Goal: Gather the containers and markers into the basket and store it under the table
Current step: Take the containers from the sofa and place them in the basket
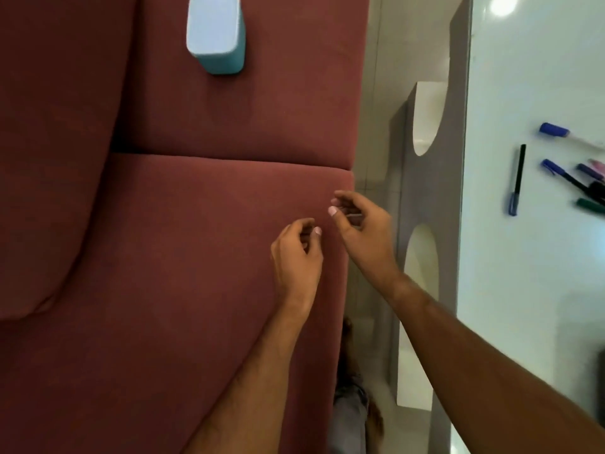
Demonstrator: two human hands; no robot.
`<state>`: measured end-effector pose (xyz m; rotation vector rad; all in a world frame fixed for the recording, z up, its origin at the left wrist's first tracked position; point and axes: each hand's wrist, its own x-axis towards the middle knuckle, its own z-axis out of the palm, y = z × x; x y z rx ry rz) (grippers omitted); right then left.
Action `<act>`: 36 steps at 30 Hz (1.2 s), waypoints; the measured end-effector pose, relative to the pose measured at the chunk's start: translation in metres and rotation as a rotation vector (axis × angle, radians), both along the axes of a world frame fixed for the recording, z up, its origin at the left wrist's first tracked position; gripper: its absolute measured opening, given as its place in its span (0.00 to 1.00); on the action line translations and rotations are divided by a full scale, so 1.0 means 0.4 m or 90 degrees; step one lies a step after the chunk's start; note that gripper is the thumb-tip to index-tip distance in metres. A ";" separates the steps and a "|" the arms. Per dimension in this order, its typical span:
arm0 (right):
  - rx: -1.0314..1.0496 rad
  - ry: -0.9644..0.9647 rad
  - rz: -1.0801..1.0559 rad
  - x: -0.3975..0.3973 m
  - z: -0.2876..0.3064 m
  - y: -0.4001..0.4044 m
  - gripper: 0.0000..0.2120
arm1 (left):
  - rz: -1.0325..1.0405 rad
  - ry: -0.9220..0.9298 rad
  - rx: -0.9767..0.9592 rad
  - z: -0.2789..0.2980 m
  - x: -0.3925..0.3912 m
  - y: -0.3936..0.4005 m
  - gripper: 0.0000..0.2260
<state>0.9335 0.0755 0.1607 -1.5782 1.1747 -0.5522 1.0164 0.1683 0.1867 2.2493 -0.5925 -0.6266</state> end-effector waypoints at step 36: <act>0.190 -0.114 0.026 0.720 -0.001 -0.424 0.37 | 0.436 0.225 -0.357 -0.055 0.773 -0.549 0.17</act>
